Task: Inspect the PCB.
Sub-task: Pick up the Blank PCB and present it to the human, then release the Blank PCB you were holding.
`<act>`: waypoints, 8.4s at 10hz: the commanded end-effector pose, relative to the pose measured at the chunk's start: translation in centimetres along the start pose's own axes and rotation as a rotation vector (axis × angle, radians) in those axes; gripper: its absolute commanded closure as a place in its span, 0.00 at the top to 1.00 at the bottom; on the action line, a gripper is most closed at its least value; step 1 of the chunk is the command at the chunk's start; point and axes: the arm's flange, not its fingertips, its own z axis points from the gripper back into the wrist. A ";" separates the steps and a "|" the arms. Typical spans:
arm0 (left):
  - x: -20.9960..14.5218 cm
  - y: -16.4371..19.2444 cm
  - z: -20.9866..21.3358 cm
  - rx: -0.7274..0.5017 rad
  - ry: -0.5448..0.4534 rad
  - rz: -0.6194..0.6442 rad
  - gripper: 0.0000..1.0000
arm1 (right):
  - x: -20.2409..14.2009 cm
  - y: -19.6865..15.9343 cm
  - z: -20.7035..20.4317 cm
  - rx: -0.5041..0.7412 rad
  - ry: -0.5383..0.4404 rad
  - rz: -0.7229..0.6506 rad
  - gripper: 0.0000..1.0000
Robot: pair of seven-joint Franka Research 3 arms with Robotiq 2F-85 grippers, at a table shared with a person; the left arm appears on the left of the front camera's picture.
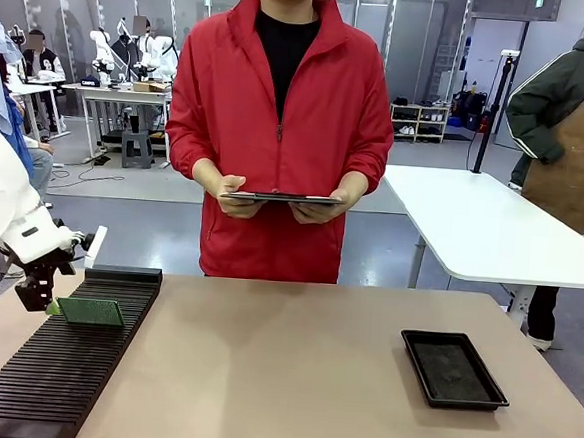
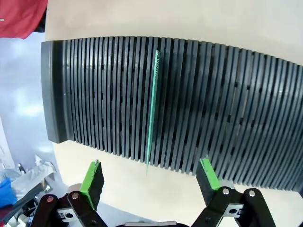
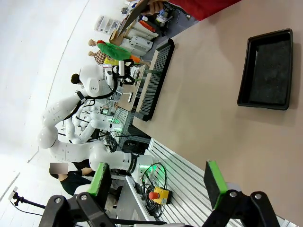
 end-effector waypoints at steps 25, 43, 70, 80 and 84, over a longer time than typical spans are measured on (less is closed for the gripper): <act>-3.7 1.9 5.1 -0.009 -0.178 0.076 0.00 | 0.0 0.0 0.1 0.010 -0.005 0.007 1.00; 0.8 0.2 -0.4 -1.125 -1.149 0.818 0.03 | 0.0 0.0 0.1 0.010 -0.005 0.007 1.00; 5.5 1.7 -3.8 -1.488 -0.953 1.359 0.03 | 0.0 0.0 0.1 0.010 -0.005 0.007 1.00; 5.5 1.7 -3.8 -1.488 -0.953 1.359 0.03 | 0.0 0.0 0.1 0.010 -0.005 0.007 1.00; 5.5 1.7 -3.8 -1.488 -0.953 1.359 0.03 | 0.0 0.0 0.1 0.010 -0.005 0.007 1.00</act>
